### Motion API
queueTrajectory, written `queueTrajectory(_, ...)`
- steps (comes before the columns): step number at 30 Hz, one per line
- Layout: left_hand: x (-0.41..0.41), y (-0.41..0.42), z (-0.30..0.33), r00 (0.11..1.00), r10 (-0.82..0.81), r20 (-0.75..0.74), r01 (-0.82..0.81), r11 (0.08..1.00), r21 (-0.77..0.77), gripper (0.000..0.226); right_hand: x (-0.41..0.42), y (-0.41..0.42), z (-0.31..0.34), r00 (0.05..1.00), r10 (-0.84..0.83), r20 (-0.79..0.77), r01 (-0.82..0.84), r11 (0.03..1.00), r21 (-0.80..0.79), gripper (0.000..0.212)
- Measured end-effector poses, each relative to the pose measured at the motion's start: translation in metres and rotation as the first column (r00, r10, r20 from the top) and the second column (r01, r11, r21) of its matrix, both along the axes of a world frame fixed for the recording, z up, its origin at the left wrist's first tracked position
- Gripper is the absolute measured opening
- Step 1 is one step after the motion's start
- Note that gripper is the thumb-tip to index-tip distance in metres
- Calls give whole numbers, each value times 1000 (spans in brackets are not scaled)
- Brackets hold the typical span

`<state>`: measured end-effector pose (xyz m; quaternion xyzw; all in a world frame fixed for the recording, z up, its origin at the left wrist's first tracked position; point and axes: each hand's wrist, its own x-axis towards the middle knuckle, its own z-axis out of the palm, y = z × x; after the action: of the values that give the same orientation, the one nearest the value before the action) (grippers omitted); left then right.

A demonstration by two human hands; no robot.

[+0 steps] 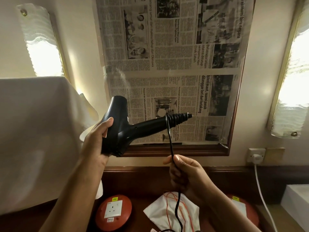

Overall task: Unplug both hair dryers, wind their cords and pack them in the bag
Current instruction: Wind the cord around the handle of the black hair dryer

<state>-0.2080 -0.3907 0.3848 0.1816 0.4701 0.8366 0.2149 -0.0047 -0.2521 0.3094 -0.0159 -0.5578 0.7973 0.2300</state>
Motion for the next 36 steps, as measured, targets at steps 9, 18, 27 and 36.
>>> queueTrajectory(9,5,-2,2,999,-49,-9,49,998,-37,45,6,9,0,998,64,4,-64,997,38,19)
queueTrajectory(18,10,-3,5,999,-46,-10,46,998,-48,50,11,10,3,991,-122,60,89,917,389,32)
queueTrajectory(27,12,-4,7,999,-42,-16,42,999,-32,60,3,3,-13,993,-111,-45,118,975,188,34)
queueTrajectory(36,19,-9,5,994,-95,-59,92,994,-53,47,-3,37,-8,965,-201,171,97,872,481,32)
